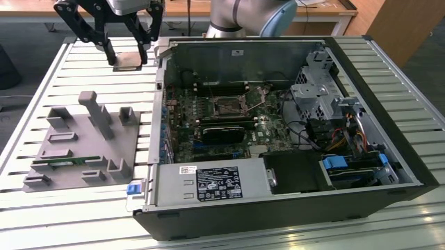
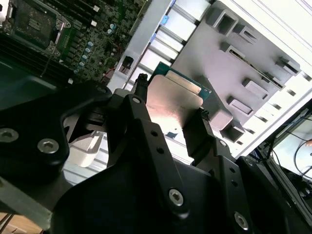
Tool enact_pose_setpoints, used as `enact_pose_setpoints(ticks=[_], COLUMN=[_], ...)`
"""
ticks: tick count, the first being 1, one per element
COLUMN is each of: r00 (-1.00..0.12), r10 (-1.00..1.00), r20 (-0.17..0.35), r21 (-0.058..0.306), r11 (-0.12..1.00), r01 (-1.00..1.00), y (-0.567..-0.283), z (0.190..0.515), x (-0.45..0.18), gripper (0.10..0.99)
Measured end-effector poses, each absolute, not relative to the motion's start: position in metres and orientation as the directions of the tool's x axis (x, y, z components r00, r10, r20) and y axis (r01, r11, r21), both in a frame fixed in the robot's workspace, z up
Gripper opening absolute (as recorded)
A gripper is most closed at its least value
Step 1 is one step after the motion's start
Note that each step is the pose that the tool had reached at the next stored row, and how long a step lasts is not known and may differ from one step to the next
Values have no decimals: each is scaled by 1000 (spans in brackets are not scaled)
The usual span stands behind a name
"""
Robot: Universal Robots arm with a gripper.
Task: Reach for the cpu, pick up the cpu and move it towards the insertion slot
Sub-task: 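Pick up the cpu and move it towards the insertion slot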
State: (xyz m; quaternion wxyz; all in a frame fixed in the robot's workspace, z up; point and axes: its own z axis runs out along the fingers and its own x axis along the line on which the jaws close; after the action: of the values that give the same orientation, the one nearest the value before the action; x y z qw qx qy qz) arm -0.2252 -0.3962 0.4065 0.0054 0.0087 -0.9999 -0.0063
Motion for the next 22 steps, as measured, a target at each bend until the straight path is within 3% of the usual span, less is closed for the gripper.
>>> enact_pose_setpoints(ticks=[22], r00=[-1000], r10=[-18], r20=[11], r21=[13], r11=[1000], r01=[-17], y=[-390], z=[406], x=[-183], gripper=[541])
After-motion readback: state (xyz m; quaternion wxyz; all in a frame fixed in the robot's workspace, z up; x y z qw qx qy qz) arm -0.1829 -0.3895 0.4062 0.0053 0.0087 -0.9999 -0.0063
